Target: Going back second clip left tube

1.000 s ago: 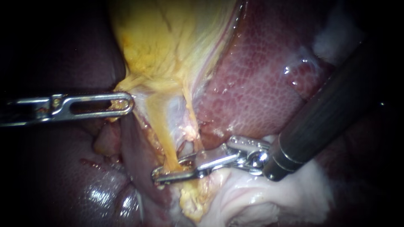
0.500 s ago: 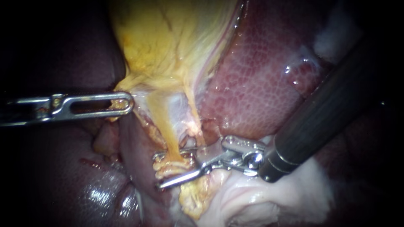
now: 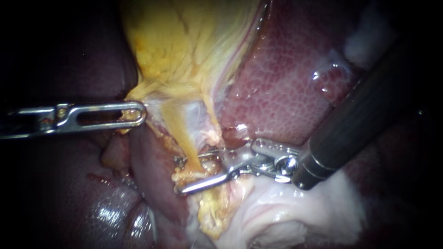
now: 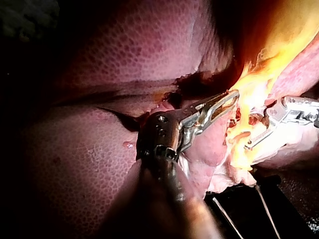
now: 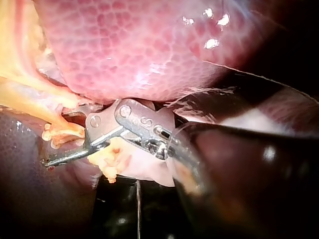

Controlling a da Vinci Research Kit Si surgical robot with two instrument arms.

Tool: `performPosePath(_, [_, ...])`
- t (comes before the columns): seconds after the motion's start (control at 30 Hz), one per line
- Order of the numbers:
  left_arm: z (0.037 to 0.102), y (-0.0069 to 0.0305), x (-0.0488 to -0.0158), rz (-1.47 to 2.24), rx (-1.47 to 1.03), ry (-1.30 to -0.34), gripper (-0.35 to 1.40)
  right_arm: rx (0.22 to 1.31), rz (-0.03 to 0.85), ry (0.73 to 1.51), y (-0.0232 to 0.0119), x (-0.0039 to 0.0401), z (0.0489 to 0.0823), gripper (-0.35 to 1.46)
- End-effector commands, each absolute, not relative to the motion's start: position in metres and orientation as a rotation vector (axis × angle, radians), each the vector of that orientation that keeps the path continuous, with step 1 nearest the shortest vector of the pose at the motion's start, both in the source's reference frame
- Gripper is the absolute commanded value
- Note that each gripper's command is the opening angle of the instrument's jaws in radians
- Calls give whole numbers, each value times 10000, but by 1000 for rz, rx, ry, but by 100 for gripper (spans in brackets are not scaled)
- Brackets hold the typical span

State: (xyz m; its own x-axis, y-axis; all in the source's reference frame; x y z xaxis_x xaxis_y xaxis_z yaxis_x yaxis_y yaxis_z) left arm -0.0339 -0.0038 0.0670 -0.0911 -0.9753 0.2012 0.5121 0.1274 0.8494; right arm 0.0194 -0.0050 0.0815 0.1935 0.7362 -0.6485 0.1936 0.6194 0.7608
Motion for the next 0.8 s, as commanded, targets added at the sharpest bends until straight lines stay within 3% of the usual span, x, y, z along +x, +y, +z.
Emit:
performPosePath(0.03, [669,-38,-339,-1386,624,-984,-35,878,449,1358,-51,188,812,60])
performPosePath(0.2, [667,-40,-340,-1386,626,-984,-35,888,448,1360,-40,144,794,60])
performPosePath(0.4, [671,-44,-345,-1383,627,-986,-35,829,452,1373,-1,94,757,60])
performPosePath(0.6, [676,-49,-352,-1375,632,-988,-35,770,445,1411,31,64,713,60])
performPosePath(0.8, [677,-49,-354,-1376,630,-989,-35,774,431,1403,39,48,690,60])
